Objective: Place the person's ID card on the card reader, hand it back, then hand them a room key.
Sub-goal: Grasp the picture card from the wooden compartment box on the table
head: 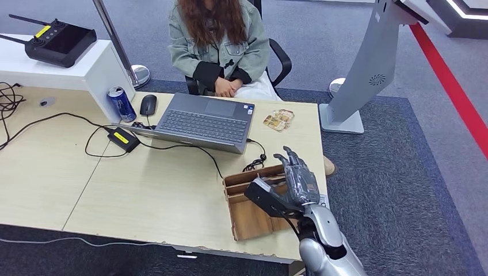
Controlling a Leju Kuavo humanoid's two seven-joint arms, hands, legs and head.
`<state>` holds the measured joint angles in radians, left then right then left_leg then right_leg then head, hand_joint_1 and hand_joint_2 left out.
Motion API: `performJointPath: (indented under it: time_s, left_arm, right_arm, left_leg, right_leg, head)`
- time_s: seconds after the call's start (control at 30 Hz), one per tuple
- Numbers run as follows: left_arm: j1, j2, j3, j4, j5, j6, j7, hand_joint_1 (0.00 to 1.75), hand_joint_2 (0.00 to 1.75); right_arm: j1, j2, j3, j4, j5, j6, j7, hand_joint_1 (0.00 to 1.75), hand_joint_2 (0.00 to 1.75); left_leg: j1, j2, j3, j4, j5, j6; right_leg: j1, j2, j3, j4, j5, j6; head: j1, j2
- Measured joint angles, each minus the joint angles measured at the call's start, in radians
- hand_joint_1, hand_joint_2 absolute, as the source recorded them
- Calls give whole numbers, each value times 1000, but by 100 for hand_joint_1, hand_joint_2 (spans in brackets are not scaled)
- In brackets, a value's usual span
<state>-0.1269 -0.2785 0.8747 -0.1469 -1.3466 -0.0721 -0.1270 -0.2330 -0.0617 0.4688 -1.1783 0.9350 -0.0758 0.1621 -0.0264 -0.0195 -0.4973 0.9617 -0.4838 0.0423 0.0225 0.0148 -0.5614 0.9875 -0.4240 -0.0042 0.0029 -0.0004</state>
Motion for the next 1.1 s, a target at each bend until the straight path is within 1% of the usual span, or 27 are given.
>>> performJointPath:
  time_s: [0.17, 0.33, 0.4, 0.5, 0.53, 0.57, 0.77, 1.1]
  left_arm:
    - [0, 0, 0, 0, 0, 0, 0, 0, 0]
    - [0, 0, 0, 0, 1, 0, 0, 0, 0]
    - [0, 0, 0, 0, 1, 0, 0, 0, 0]
    - [0, 0, 0, 0, 2, 0, 0, 0, 0]
    - [0, 0, 0, 0, 1, 0, 0, 0, 0]
    - [0, 0, 0, 0, 1, 0, 0, 0, 0]
    - [0, 0, 0, 0, 2, 0, 0, 0, 0]
    - [0, 0, 0, 0, 3, 0, 0, 0, 0]
  right_arm:
    - [0, 1, 0, 7, 0, 0, 0, 54, 175]
    - [0, 1, 0, 13, -1, 0, 0, 71, 175]
    - [0, 1, 0, 14, -1, 0, 0, 86, 175]
    - [0, 1, 0, 15, -2, 0, 0, 125, 175]
    - [0, 1, 0, 15, -2, -1, 0, 136, 175]
    - [0, 1, 0, 16, -2, -1, 0, 143, 175]
    - [0, 1, 0, 20, -2, -9, 0, 150, 175]
    - [-1, 6, -1, 20, -10, -22, -6, 150, 175]
  left_leg:
    - [0, 0, 0, 0, 0, 0]
    - [0, 0, 0, 0, 0, 0]
    - [0, 0, 0, 0, 0, 0]
    - [0, 0, 0, 0, 0, 0]
    - [0, 0, 0, 0, 0, 0]
    - [0, 0, 0, 0, 0, 0]
    - [0, 0, 0, 0, 0, 0]
    - [0, 0, 0, 0, 0, 0]
  right_leg:
    - [0, 0, 0, 0, 0, 0]
    - [0, 0, 0, 0, 0, 0]
    - [0, 0, 0, 0, 0, 0]
    - [0, 0, 0, 0, 0, 0]
    - [0, 0, 0, 0, 0, 0]
    - [0, 0, 0, 0, 0, 0]
    - [0, 0, 0, 0, 0, 0]
    - [0, 0, 0, 0, 0, 0]
  head:
    - [0, 0]
    - [0, 0]
    - [0, 0]
    - [0, 0]
    - [0, 0]
    - [0, 0]
    - [0, 0]
    - [0, 0]
